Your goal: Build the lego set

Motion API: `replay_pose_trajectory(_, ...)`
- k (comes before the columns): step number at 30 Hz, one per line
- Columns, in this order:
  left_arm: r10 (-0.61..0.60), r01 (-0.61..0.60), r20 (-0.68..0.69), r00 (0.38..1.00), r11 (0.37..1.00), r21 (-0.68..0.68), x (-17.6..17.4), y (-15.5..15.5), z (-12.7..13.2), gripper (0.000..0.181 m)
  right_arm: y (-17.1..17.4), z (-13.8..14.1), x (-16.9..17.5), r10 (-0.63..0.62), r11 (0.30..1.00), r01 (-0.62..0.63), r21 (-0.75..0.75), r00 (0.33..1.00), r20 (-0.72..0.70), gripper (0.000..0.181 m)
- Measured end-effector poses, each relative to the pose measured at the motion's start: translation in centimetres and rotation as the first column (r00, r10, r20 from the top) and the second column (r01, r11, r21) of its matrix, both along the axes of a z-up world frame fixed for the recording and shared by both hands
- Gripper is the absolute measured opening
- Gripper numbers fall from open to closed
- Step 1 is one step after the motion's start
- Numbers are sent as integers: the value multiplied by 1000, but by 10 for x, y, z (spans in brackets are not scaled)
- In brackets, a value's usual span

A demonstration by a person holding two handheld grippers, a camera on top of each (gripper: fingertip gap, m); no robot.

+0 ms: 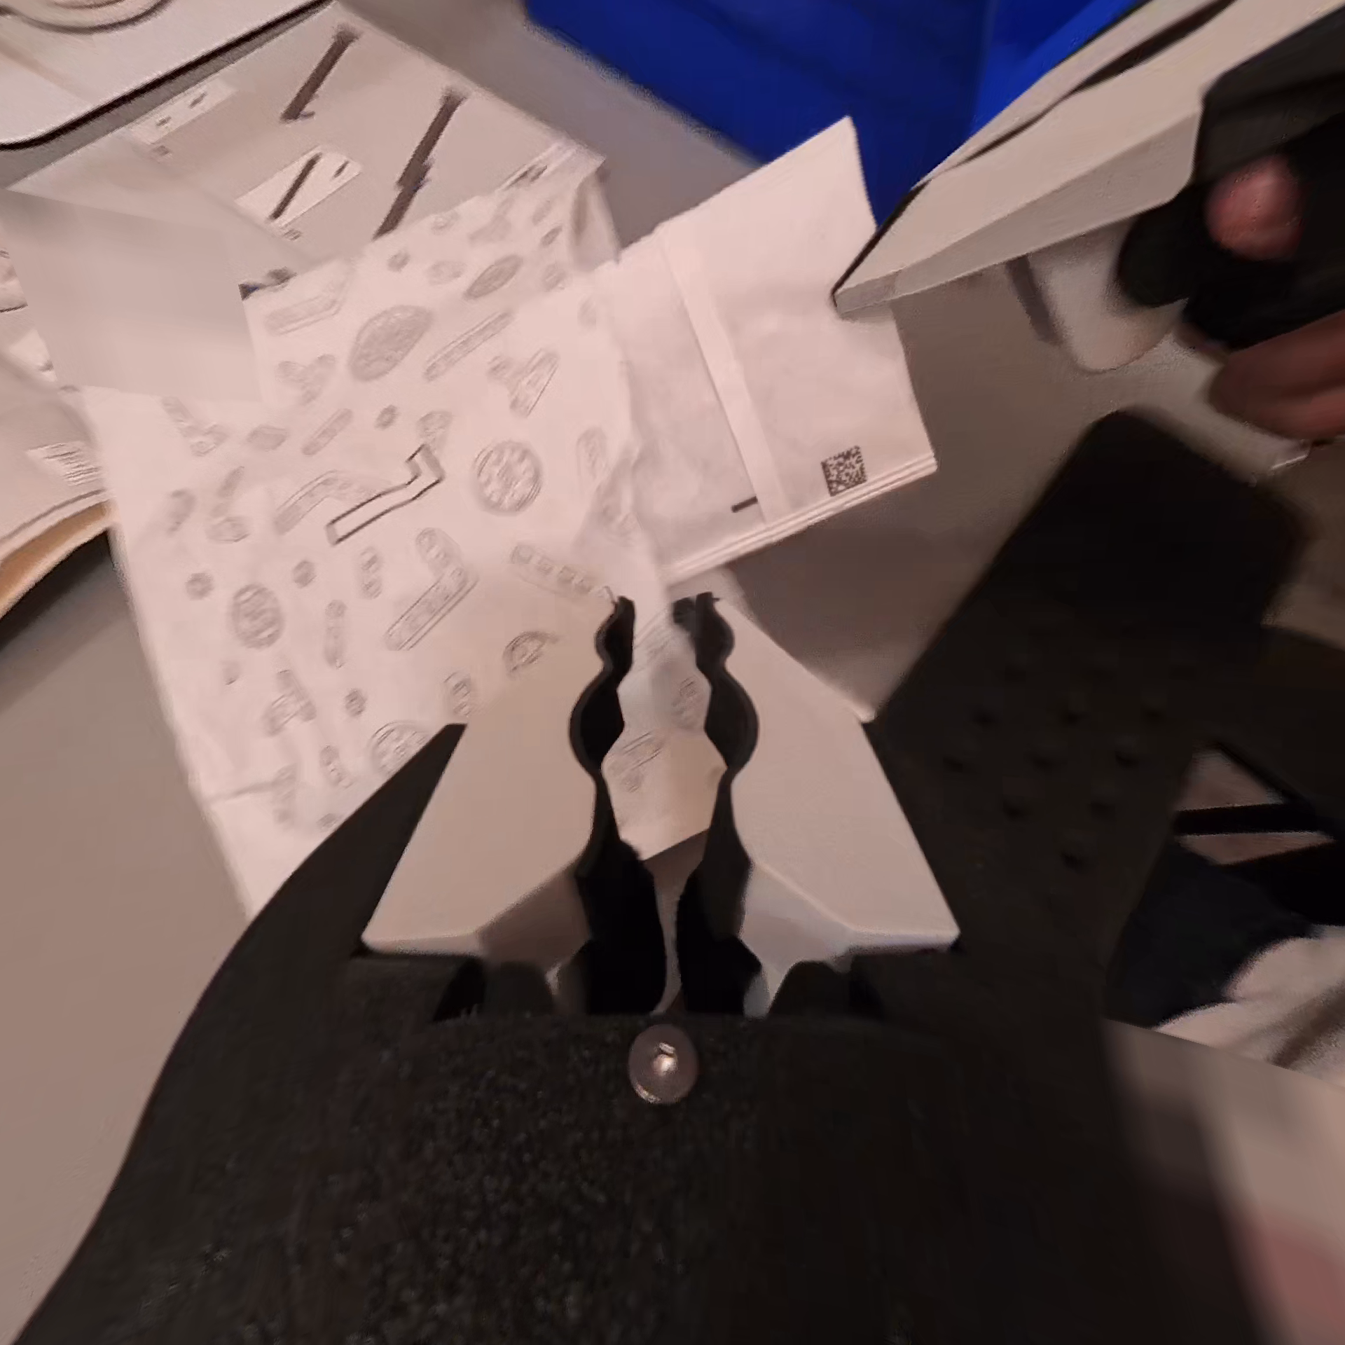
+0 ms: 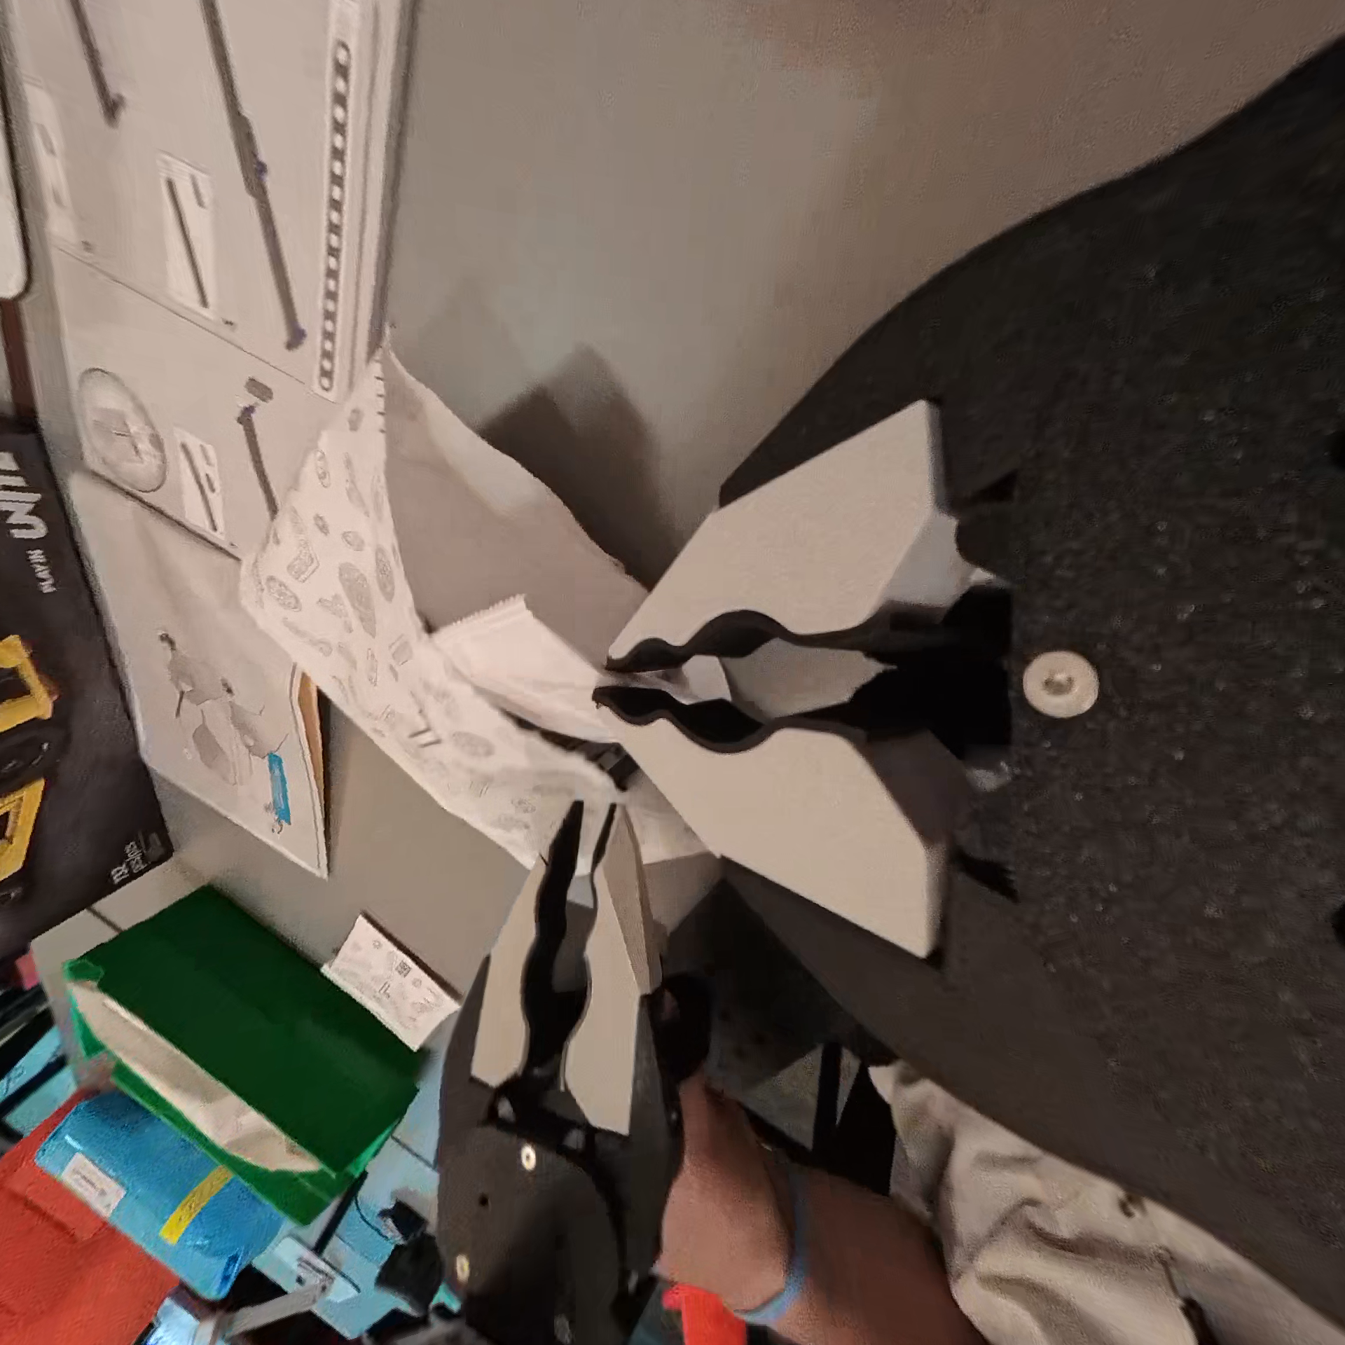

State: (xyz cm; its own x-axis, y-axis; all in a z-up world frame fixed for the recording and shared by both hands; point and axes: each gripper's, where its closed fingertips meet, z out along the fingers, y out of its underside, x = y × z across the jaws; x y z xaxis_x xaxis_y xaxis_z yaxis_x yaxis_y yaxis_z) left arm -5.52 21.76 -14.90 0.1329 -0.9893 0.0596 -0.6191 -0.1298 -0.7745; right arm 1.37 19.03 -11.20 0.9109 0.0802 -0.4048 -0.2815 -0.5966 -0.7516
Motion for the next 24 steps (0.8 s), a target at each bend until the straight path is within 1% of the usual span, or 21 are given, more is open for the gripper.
replay_pose_trajectory(1,-33,38,68,997,997,-73,5,-9,8,26,-7,13,2,17,999,-18,35,1000,20,3)
replay_pose_trajectory(2,-61,83,140,988,984,-155,10,-18,18,31,-14,22,5,23,998,-25,53,999,40,3)
replay_pose_trajectory(4,-84,168,268,960,937,-307,16,-24,40,43,-23,43,3,75,989,-81,121,996,54,3)
replay_pose_trajectory(5,-82,205,325,942,908,-366,17,-23,50,46,-24,53,3,83,984,-88,155,996,38,3)
replay_pose_trajectory(6,-77,247,383,920,875,-416,17,-19,59,45,-24,60,1,98,979,-98,181,995,6,4)
replay_pose_trajectory(7,-75,300,436,897,827,-475,16,-17,67,45,-24,70,-7,148,966,-138,220,989,-31,4)
replay_pose_trajectory(8,-78,384,498,864,741,-551,13,-19,79,43,-24,78,-13,187,953,-163,257,980,-71,4)
replay_pose_trajectory(9,-69,478,568,820,628,-614,7,-22,94,35,-22,84,-20,218,942,-184,281,971,-96,4)
replay_pose_trajectory(10,-53,555,627,777,527,-644,0,-23,107,28,-19,86,-28,251,932,-213,295,963,-99,4)
replay_pose_trajectory(11,-40,598,658,752,462,-655,-6,-22,114,18,-15,87,-36,276,924,-236,301,956,-98,4)
replay_pose_trajectory(12,-28,601,662,749,450,-661,-11,-18,113,8,-9,85,-43,293,920,-254,297,952,-92,4)
replay_pose_trajectory(14,11,560,648,762,491,-667,-20,-6,106,7,5,79,-53,299,920,-262,292,950,-88,4)
replay_pose_trajectory(15,31,533,635,772,514,-672,-27,0,103,7,13,73,-58,297,924,-256,284,948,-111,5)
replay_pose_trajectory(16,57,491,618,784,551,-674,-35,9,98,6,21,66,-61,283,933,-242,266,951,-126,10)
replay_pose_trajectory(17,91,442,603,793,596,-670,-46,20,94,7,28,57,-61,262,943,-226,245,957,-125,23)
replay_pose_trajectory(18,128,379,582,803,645,-664,-60,34,90,7,33,49,-63,253,949,-222,225,960,-118,26)
replay_pose_trajectory(19,172,295,555,814,701,-649,-79,52,84,7,37,42,-67,257,950,-230,212,960,-110,26)
replay_pose_trajectory(21,281,64,487,827,813,-578,-130,96,69,7,38,30,-77,277,948,-257,186,957,-87,25)
replay_pose_trajectory(22,352,-79,427,833,839,-538,-161,121,57,7,38,23,-82,286,947,-270,173,955,-76,24)
replay_pose_trajectory(23,449,-233,349,823,826,-513,-197,149,44,7,37,16,-87,296,946,-281,164,953,-73,23)
replay_pose_trajectory(24,554,-367,296,779,784,-501,-233,175,34,7,36,11,-91,302,945,-287,158,950,-80,21)
